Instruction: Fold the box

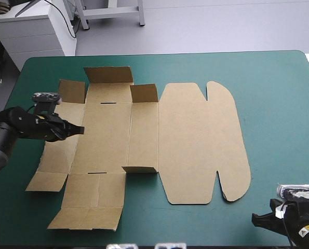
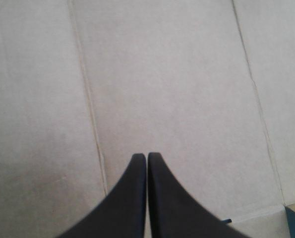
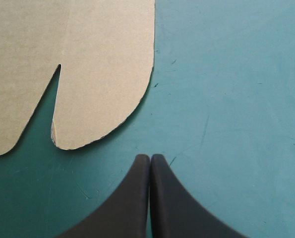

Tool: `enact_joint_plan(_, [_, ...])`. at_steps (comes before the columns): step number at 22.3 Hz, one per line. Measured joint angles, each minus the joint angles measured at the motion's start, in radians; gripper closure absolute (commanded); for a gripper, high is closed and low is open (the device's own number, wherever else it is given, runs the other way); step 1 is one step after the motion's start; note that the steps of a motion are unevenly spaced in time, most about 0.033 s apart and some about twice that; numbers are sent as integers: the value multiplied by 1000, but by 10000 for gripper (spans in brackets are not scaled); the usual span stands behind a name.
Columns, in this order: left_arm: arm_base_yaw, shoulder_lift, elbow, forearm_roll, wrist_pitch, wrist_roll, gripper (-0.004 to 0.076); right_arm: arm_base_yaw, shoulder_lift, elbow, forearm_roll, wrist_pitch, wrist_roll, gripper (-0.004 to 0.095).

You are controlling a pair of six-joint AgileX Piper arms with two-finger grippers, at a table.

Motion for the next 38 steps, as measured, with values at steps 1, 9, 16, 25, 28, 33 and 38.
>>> enact_joint_plan(1, [66, 11, -1, -65, 11, 62, 731, 0, 0, 0, 0, 0, 0, 922])
enact_joint_plan(9, [472, 101, -2, -294, 126, 312, 731, 0, 0, 1, -34, -1, 0, 922])
enact_joint_plan(16, [565, 225, -5, -342, 236, 412, 731, 0, 0, 1, -38, -1, 0, 922])
enact_joint_plan(25, [571, 291, -5, -334, 275, 479, 542, 0, 0, 1, -39, -1, 0, 922])
enact_joint_plan(28, [571, 291, -5, -258, 275, 480, 270, 0, 0, 1, -39, -1, 0, 922])
enact_joint_plan(33, [571, 292, -5, -187, 223, 459, 268, 1, 0, 1, -39, -1, 0, 922])
enact_joint_plan(38, [571, 392, -8, -247, 234, 465, 268, 1, 0, 1, -39, -1, 0, 922])
